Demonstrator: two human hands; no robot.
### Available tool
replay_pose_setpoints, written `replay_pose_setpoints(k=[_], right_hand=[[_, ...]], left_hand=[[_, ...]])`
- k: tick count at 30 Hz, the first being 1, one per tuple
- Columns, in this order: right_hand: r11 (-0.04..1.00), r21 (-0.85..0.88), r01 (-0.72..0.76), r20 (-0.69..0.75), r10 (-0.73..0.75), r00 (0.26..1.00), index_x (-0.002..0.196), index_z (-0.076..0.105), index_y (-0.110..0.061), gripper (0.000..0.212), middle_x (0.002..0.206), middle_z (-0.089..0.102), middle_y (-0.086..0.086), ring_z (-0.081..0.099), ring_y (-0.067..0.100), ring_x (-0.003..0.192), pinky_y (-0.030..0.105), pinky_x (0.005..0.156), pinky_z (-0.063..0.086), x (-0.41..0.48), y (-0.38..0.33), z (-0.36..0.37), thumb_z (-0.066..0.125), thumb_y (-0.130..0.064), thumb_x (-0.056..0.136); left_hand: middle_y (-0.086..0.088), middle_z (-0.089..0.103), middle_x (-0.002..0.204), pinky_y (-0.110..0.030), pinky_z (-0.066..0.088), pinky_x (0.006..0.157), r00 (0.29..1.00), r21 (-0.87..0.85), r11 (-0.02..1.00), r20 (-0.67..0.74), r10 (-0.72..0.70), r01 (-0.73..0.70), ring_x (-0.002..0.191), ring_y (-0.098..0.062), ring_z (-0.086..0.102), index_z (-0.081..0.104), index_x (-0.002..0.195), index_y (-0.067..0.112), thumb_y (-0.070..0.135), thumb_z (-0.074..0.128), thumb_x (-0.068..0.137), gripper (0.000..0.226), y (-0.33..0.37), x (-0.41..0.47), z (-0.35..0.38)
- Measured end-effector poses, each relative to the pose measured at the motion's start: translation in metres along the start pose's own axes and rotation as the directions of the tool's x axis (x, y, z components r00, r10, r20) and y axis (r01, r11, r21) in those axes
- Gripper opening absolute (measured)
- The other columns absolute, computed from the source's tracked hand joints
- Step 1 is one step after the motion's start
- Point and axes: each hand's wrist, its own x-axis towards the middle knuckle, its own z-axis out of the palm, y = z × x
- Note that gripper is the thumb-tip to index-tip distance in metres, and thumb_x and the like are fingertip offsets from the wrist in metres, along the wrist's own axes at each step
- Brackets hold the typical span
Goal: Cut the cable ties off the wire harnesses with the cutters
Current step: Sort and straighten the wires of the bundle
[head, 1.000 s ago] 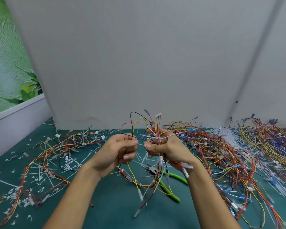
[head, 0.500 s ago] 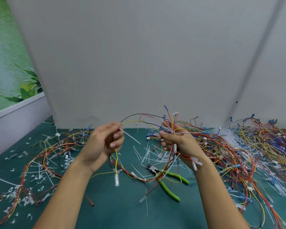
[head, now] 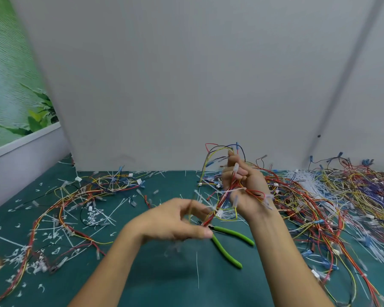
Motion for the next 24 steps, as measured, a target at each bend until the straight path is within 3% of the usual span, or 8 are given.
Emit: replay_pose_setpoints(k=[2,4,6,8,11,14,18,24], right_hand=[[0.998,0.055,0.040,-0.023,-0.038,0.999,0.094,0.061,-0.002,0.007,0.071,0.040,-0.007,0.039,0.005,0.037,0.017,0.040,0.041,-0.002,-0.001,0.004,0.058,-0.002,0.088],[0.994,0.075,0.080,-0.061,-0.075,0.995,0.094,0.060,-0.002,0.006,0.072,0.049,-0.006,0.039,0.003,0.040,0.012,0.044,0.037,-0.005,-0.003,0.005,0.056,-0.006,0.095],[0.991,0.085,0.104,-0.077,-0.097,0.992,0.089,0.059,-0.004,0.016,0.072,0.051,-0.006,0.039,0.003,0.041,0.011,0.046,0.034,-0.007,-0.008,0.006,0.050,-0.006,0.102],[0.985,0.037,0.167,-0.098,-0.163,0.982,0.085,0.057,-0.006,0.013,0.070,0.052,-0.005,0.037,0.002,0.042,0.012,0.045,0.033,-0.009,-0.016,0.008,0.050,0.000,0.094],[0.961,-0.183,0.207,-0.126,-0.232,0.965,0.083,0.057,-0.013,0.005,0.059,0.048,-0.007,0.035,0.003,0.050,0.014,0.047,0.037,-0.011,-0.023,0.007,0.062,-0.012,0.083],[0.941,-0.263,0.212,-0.063,-0.236,0.970,0.093,0.058,-0.016,0.006,0.067,0.050,-0.006,0.044,0.006,0.059,0.018,0.061,0.043,-0.010,-0.019,0.004,0.060,-0.013,0.089],[0.938,-0.244,0.247,0.029,-0.248,0.968,0.107,0.059,-0.017,0.023,0.076,0.059,-0.006,0.050,0.006,0.058,0.022,0.060,0.048,-0.010,-0.018,0.004,0.062,-0.007,0.087],[0.956,-0.191,0.224,0.097,-0.209,0.973,0.113,0.062,-0.019,0.024,0.079,0.061,-0.009,0.042,0.006,0.056,0.020,0.060,0.043,-0.012,-0.021,0.002,0.063,-0.012,0.090]], left_hand=[[0.014,0.074,0.113,-0.016,0.049,0.067,0.997,0.188,0.982,0.069,-0.038,0.025,0.065,0.003,0.059,0.069,0.119,0.025,0.034,0.085,0.080,0.044,-0.003,0.006,0.011],[0.008,0.077,0.096,-0.031,0.055,0.079,0.998,0.291,0.955,0.027,-0.059,0.049,0.073,-0.002,0.062,0.074,0.106,0.023,0.034,0.078,0.087,0.023,-0.004,0.008,0.015],[0.004,0.067,0.070,-0.031,0.048,0.063,0.995,0.351,0.933,-0.086,-0.050,0.077,0.061,-0.009,0.052,0.077,0.088,0.024,0.047,0.069,0.092,0.025,-0.001,0.006,0.007],[0.006,0.058,0.061,-0.026,0.037,0.054,0.962,0.351,0.935,-0.270,0.043,0.056,0.053,-0.006,0.042,0.075,0.077,0.024,0.048,0.066,0.093,0.030,0.003,0.001,-0.005],[0.014,0.064,0.062,-0.014,0.035,0.051,0.823,0.307,0.951,-0.531,0.204,-0.038,0.050,-0.001,0.047,0.070,0.074,0.025,0.035,0.070,0.093,0.021,0.006,-0.007,-0.025],[0.015,0.066,0.074,-0.024,0.051,0.069,0.677,0.496,0.868,-0.642,0.359,0.011,0.069,-0.004,0.060,0.068,0.083,0.029,0.023,0.071,0.092,0.011,0.005,-0.009,-0.032],[0.003,0.065,0.126,-0.032,0.048,0.098,0.525,0.573,0.818,-0.686,0.504,-0.037,0.115,-0.018,0.063,0.071,0.101,0.017,0.007,0.071,0.090,0.014,-0.005,-0.004,-0.036],[0.007,0.051,0.140,-0.029,0.056,0.071,0.370,0.560,0.819,-0.739,0.563,-0.129,0.118,0.004,0.051,0.064,0.103,0.034,0.003,0.072,0.089,0.034,-0.010,0.004,-0.032]])
